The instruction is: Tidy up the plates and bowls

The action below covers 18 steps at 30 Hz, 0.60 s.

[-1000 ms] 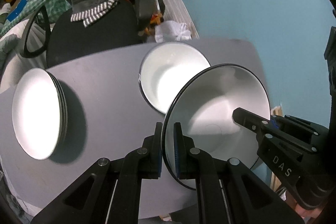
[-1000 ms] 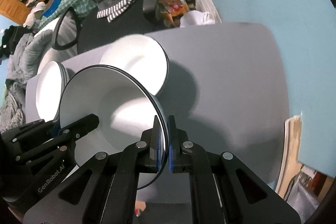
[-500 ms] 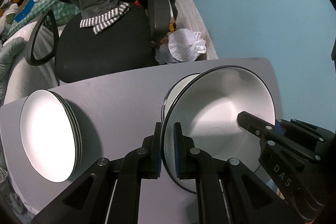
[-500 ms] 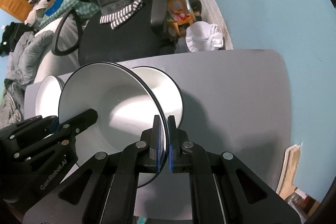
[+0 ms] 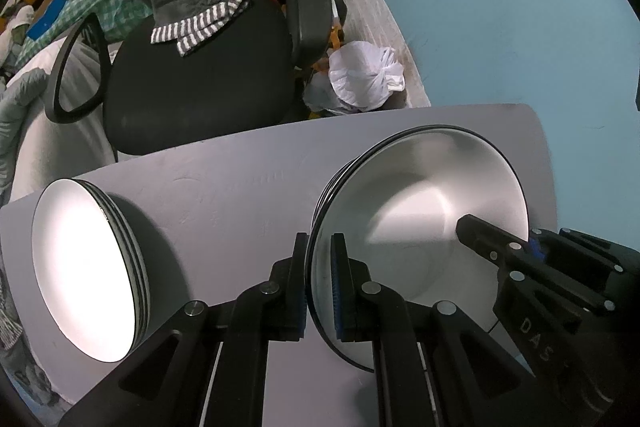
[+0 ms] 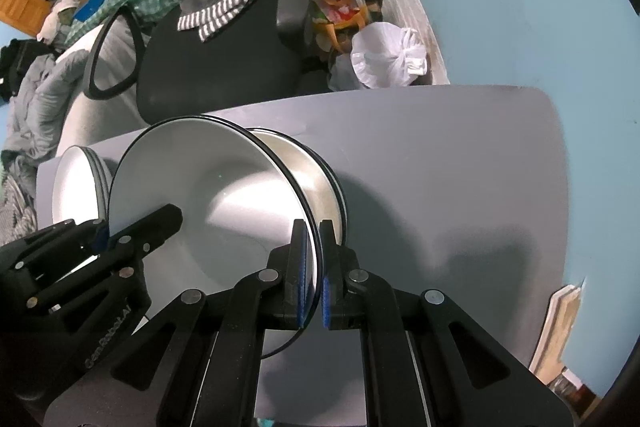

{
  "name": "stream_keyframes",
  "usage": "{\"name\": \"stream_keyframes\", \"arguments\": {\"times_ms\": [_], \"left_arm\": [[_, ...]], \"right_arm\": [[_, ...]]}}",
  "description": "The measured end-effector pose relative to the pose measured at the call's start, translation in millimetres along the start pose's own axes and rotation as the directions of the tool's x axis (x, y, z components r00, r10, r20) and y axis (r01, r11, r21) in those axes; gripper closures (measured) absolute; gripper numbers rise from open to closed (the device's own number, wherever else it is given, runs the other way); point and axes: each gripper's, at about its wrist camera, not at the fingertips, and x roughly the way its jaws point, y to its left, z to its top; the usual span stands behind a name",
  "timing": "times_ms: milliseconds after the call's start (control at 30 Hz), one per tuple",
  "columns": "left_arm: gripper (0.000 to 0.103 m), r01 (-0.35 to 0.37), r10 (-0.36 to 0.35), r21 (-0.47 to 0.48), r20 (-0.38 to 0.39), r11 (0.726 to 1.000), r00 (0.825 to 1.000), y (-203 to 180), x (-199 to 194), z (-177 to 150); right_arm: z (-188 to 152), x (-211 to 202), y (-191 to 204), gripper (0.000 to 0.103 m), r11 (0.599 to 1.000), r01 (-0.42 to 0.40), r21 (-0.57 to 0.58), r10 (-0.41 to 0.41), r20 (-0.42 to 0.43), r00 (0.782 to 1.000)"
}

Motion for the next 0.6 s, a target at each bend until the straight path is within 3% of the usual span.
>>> {"name": "stream_keyframes", "arguments": {"times_ms": [400,600], "left_arm": [[0.093,-0.042,0.042,0.022,-0.019,0.999,0.999,-5.3,6.8,4.5],[0.084,-0.073,0.073,0.019,-0.014,0.997,0.997,-4.1,3.0,5.1]], "right_arm": [[6.8,8.7,-2.2,0.094,1.000,0.010,-0.007,-0.011,-0.034,0.999],[7.4,10.0,0.9,0.088,1.000,0.018,-0.010,-0.018,-0.039,0.999]]}}
